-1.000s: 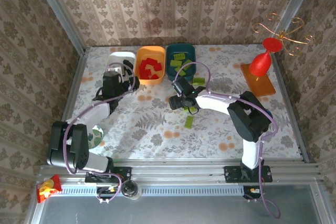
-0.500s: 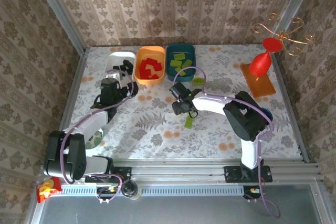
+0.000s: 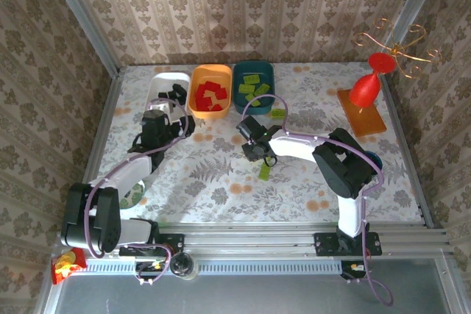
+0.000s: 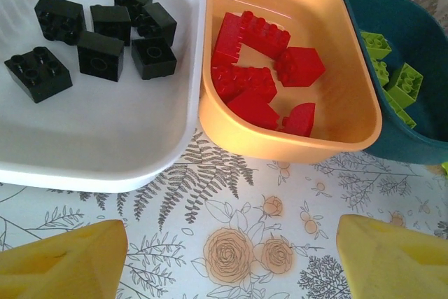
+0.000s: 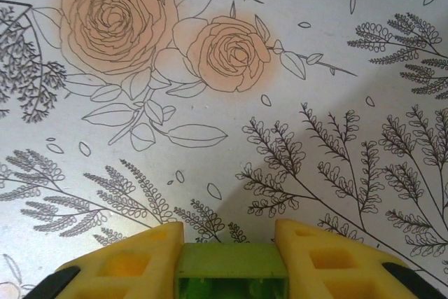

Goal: Sort the legos into containers by color
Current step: Pick up the lego from the center of the table, then place the lego in the container.

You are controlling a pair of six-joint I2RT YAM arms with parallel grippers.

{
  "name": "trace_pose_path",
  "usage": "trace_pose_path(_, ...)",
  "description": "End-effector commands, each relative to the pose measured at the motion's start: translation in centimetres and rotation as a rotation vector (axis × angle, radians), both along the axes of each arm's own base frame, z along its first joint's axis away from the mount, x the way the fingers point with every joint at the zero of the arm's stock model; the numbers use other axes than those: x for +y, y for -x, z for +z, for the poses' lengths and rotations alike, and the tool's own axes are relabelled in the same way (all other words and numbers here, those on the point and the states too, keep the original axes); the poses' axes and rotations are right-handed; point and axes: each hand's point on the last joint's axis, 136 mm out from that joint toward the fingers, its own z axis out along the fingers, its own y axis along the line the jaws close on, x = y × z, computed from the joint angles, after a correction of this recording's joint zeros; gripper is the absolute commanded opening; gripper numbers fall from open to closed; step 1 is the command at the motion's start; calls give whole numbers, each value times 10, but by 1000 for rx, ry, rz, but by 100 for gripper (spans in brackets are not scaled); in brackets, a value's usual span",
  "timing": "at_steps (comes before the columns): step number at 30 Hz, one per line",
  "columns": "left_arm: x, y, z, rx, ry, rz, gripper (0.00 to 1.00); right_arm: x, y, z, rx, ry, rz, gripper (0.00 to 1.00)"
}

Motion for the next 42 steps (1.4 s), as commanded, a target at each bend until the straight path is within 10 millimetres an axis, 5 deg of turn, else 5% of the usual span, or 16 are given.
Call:
trace_pose_path(1,-6,3,12,-38,29,-15,79,13,-6,33,-53,-87,6,34)
trace_pose_path(9,-25,10,32,-106,52,-73,79,16,-64,100,-204,-310,-69,34)
trace_pose_path(15,-43,18,49,-157,84,-125,82,-5,-122,123,-310,-431,-200,33)
trace_pose_path(28,-73,42,65,-167,84,-210,84,-23,-231,102,-332,-464,-353,41)
trace_pose_path(35,-87,58,56,-122,62,-262,85,-22,-217,138,-348,-495,-287,59)
trace_pose_path(39,-96,66,51,-90,50,-306,86,-50,-185,151,-402,-415,-280,67)
trace_pose_path(42,-107,70,47,-72,34,-351,86,-81,-158,136,-398,-305,-320,71)
